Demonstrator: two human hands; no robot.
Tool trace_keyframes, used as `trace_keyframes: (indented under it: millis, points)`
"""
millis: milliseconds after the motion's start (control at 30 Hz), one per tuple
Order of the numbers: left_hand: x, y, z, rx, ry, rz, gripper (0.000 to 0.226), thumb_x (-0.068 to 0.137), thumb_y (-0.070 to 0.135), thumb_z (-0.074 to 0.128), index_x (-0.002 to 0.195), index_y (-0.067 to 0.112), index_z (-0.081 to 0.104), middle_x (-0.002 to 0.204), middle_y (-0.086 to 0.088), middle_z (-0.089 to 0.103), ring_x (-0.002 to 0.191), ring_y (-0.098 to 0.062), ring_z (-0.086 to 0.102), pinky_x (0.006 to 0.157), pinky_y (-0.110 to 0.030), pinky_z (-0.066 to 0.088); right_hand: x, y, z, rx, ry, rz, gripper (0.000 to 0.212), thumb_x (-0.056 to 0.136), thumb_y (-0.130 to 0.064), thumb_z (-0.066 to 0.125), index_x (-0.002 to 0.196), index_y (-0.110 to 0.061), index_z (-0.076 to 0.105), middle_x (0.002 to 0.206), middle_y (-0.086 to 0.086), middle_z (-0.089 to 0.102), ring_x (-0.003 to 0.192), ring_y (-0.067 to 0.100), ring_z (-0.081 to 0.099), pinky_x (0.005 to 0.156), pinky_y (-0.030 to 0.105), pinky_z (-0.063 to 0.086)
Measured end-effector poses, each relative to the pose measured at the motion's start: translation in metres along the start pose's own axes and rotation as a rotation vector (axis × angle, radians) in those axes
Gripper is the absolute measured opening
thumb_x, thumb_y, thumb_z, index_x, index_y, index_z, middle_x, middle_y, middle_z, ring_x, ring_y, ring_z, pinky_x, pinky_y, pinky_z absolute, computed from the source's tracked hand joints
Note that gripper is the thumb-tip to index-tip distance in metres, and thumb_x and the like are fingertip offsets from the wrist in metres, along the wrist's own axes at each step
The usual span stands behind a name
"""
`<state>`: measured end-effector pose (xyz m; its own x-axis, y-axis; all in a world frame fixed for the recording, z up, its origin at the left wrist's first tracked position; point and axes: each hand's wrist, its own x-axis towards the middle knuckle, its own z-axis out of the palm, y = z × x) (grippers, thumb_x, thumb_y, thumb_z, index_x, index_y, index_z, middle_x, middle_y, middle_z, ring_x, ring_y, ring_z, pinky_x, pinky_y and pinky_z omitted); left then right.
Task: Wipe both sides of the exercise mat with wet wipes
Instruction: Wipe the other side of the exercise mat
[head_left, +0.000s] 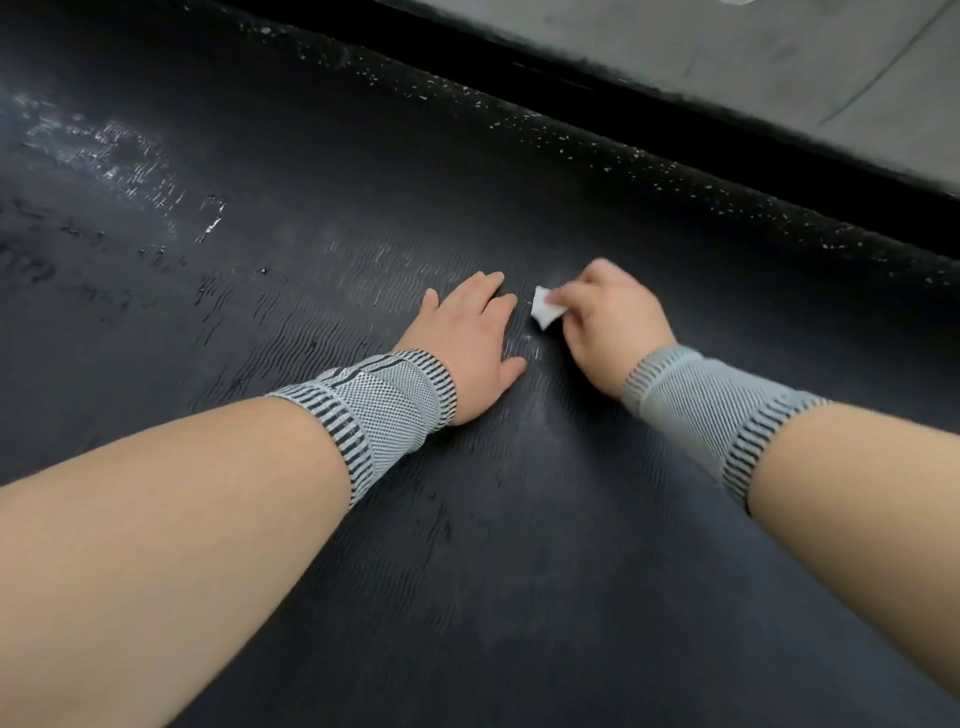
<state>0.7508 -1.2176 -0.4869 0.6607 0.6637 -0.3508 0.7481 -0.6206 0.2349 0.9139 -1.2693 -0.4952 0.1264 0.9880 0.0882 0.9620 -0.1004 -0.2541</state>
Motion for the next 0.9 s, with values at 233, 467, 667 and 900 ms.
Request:
trace_keyframes:
  millis: [233, 467, 667, 900]
  points:
    - [-0.029, -0.007, 0.003, 0.104, -0.053, 0.026, 0.066, 0.101, 0.041, 0.036, 0.157, 0.017, 0.008, 0.165, 0.0, -0.003, 0.151, -0.022, -0.009, 0.121, -0.048, 0.007, -0.022, -0.004, -0.003, 0.052, -0.056, -0.199, 0.022, 0.08, -0.003, 0.062, 0.098, -0.009, 0.073, 0.093, 0.015, 0.06, 0.083, 0.037, 0.06, 0.071, 0.035, 0.048]
    - [-0.085, -0.008, 0.007, 0.199, -0.136, 0.002, 0.078, 0.095, 0.053, 0.041, 0.156, 0.016, 0.008, 0.163, 0.0, 0.0, 0.15, -0.022, -0.001, 0.119, -0.047, 0.022, 0.004, -0.004, 0.002, 0.009, -0.011, 0.145, 0.03, 0.092, -0.015, 0.046, 0.117, -0.016, 0.064, 0.114, 0.009, 0.052, 0.103, 0.031, 0.053, 0.086, 0.035, 0.043]
    - [-0.092, 0.0, 0.001, 0.289, -0.366, -0.013, 0.118, 0.079, 0.07, 0.058, 0.155, 0.014, -0.013, 0.161, -0.004, -0.023, 0.15, -0.022, -0.013, 0.12, -0.045, 0.022, -0.066, -0.029, 0.005, 0.11, -0.119, -0.265, 0.021, 0.084, -0.007, 0.055, 0.1, -0.008, 0.069, 0.095, 0.013, 0.057, 0.087, 0.036, 0.055, 0.07, 0.04, 0.049]
    - [-0.087, 0.007, -0.006, 0.391, -0.44, -0.053, 0.126, 0.075, 0.062, 0.071, 0.154, 0.016, -0.016, 0.161, -0.003, -0.025, 0.15, -0.023, -0.012, 0.12, -0.052, 0.018, -0.014, 0.006, -0.004, 0.009, -0.051, 0.018, 0.031, 0.092, -0.016, 0.047, 0.117, -0.017, 0.063, 0.116, 0.011, 0.052, 0.107, 0.035, 0.052, 0.086, 0.037, 0.042]
